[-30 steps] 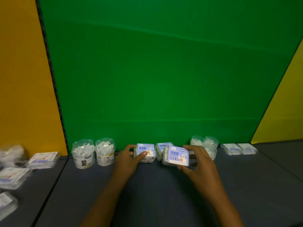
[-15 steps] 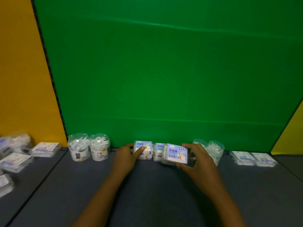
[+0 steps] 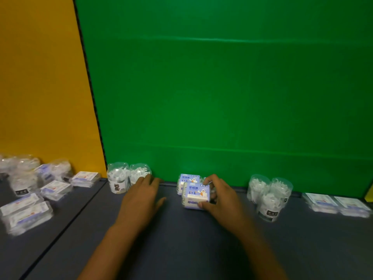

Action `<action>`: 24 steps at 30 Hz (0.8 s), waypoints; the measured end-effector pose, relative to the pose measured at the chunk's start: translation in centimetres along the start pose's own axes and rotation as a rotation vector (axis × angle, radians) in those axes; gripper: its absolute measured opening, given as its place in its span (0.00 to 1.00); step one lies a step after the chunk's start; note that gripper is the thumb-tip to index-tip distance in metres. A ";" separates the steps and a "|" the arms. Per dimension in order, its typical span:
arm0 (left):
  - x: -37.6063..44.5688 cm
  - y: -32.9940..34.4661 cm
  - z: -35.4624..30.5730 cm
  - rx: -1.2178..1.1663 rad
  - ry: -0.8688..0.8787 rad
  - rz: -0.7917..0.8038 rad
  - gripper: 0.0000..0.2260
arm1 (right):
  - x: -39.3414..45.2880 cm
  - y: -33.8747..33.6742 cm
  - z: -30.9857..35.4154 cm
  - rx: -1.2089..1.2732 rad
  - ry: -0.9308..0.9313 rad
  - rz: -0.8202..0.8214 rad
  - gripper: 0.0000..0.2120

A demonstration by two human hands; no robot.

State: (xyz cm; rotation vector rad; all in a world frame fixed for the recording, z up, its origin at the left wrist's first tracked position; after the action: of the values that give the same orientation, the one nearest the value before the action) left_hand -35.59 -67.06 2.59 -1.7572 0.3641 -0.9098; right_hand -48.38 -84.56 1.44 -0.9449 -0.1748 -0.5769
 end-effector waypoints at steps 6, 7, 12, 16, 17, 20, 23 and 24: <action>-1.7 -0.5 1.7 0.002 -0.035 0.009 0.23 | 0.6 2.8 0.2 -0.027 -0.006 0.077 0.17; -1.9 -0.6 2.1 0.005 -0.040 0.011 0.23 | 0.5 3.1 0.3 -0.035 -0.008 0.085 0.16; -2.9 -1.3 3.4 0.003 -0.062 0.011 0.22 | 0.3 3.1 1.0 -0.105 0.014 0.098 0.16; -3.8 -2.2 4.8 -0.012 -0.078 0.013 0.22 | 0.1 2.3 2.7 -0.256 0.000 0.074 0.15; -4.0 -2.6 5.2 -0.018 -0.077 0.009 0.21 | 0.1 2.1 3.4 -0.292 -0.005 0.058 0.15; -5.0 -4.1 6.7 -0.030 -0.067 -0.005 0.20 | 0.2 2.1 6.4 -0.363 -0.043 0.010 0.18; -6.7 -5.8 9.4 -0.018 -0.080 -0.006 0.21 | 0.0 3.6 9.8 -0.392 -0.077 0.018 0.21; -7.4 -6.4 10.5 -0.019 -0.092 -0.004 0.21 | -0.2 4.3 10.9 -0.403 -0.083 0.030 0.22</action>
State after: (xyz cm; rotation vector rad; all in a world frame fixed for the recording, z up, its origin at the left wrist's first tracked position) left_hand -34.04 -52.82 4.02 -1.8110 0.3096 -0.8274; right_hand -45.07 -73.79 4.72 -1.3608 -0.1198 -0.5560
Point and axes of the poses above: each hand's wrist, its own x-axis towards the middle knuckle, its own y-axis out of the palm, z = x × y, the point moved 7 cm from there along x, towards the middle knuckle, and after that the axes turned 3 degrees about -y, right-handed, at the moved point
